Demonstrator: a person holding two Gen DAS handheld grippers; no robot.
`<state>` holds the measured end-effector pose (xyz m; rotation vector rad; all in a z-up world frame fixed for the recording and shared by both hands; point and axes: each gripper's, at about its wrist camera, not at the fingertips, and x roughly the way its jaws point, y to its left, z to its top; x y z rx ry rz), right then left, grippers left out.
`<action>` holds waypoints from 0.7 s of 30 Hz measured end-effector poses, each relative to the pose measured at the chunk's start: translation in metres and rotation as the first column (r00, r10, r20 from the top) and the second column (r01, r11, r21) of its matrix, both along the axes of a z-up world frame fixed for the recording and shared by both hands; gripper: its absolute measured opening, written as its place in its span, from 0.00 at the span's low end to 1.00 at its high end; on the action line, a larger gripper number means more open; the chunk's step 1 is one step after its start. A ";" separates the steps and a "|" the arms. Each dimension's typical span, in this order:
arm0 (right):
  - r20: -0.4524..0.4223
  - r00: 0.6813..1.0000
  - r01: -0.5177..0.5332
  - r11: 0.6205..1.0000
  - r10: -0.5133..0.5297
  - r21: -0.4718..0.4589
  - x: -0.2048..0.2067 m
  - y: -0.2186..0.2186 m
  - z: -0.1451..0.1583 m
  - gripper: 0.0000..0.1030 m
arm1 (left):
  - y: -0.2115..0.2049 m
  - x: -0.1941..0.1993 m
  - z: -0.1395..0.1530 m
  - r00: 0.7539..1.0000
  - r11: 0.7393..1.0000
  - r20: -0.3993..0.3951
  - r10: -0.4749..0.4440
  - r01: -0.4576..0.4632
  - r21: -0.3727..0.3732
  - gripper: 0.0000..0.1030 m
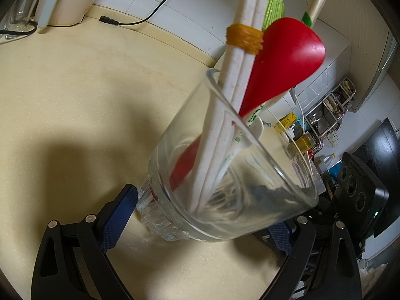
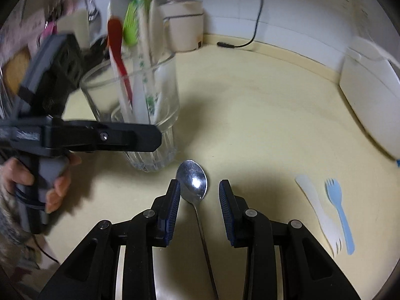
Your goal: Organize utensils
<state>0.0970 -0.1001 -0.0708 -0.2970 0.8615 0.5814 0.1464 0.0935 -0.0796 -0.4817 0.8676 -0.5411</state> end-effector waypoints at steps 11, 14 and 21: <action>0.001 0.999 -0.033 0.997 0.033 -0.065 0.010 0.016 -0.013 0.32 | 0.000 0.000 0.000 1.000 1.000 0.000 0.000 0.000 0.000 0.94; 0.002 1.000 -0.026 0.998 0.026 -0.054 0.014 0.017 -0.014 0.32 | 0.000 0.000 0.000 1.000 1.000 0.000 0.000 0.000 0.000 0.94; -0.024 1.000 -0.001 1.000 0.001 -0.021 0.028 0.013 -0.015 0.32 | 0.000 0.000 0.000 1.000 1.000 0.000 0.000 0.000 0.000 0.94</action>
